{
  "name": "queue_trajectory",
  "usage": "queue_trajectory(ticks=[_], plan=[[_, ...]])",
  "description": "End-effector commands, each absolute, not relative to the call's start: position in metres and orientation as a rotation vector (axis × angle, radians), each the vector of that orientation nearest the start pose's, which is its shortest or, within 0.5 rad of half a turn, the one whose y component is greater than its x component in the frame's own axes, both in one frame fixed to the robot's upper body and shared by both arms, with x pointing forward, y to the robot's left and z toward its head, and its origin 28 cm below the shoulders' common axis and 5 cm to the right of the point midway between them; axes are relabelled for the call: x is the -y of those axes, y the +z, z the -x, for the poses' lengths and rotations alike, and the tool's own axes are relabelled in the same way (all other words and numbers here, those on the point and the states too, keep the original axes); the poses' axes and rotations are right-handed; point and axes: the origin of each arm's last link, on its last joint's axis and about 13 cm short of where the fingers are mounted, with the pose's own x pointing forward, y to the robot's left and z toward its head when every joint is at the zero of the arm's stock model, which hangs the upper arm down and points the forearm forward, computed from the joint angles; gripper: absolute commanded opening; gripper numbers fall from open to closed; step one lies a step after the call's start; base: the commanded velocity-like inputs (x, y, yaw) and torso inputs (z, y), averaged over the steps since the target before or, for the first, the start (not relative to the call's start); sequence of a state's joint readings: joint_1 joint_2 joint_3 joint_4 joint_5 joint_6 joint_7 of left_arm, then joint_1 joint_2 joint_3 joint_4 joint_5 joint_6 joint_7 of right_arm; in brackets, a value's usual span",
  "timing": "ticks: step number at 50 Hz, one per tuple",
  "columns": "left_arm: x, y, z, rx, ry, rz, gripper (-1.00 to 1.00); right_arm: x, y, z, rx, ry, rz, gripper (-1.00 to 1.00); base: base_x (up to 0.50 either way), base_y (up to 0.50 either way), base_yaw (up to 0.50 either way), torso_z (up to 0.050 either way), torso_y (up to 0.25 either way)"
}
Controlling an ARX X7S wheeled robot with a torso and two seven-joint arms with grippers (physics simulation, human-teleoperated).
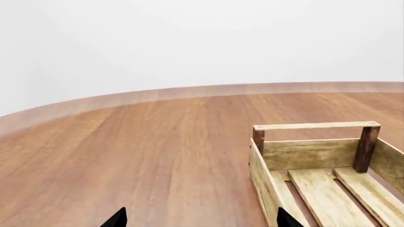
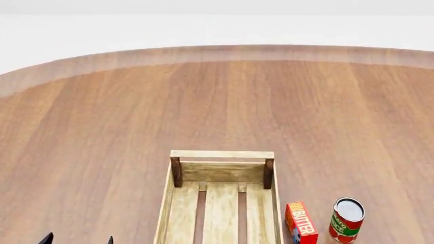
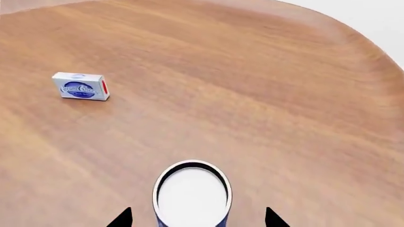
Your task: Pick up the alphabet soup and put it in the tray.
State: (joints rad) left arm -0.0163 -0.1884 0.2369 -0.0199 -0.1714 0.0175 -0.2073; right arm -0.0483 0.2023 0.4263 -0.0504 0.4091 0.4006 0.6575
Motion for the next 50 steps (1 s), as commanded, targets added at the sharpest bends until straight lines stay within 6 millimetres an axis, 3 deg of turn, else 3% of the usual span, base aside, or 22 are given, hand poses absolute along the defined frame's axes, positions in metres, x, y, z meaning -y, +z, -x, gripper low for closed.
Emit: queue_trajectory(ticks=[1, 45, 46, 50], plan=[[-0.204, 0.008, -0.208, -0.027, -0.023, -0.022, 1.0, 0.223, 0.001, -0.179, -0.369, -1.003, -0.161, 1.0, 0.0, 0.0, 0.0, 0.0, 0.0], [-0.203, 0.008, -0.208, -0.032, -0.025, -0.019, 1.0, 0.236, -0.021, -0.194, -0.404, -1.002, -0.148, 1.0, 0.0, 0.0, 0.0, 0.0, 0.0], [-0.203, 0.008, -0.208, -0.032, -0.025, -0.019, 1.0, 0.236, -0.021, -0.194, -0.403, -1.002, -0.148, -1.0, 0.0, 0.0, 0.0, 0.0, 0.0], [-0.203, 0.008, -0.207, -0.032, -0.025, -0.019, 1.0, 0.234, -0.018, -0.194, -0.393, -0.985, -0.136, -1.0, 0.0, 0.0, 0.0, 0.0, 0.0]])
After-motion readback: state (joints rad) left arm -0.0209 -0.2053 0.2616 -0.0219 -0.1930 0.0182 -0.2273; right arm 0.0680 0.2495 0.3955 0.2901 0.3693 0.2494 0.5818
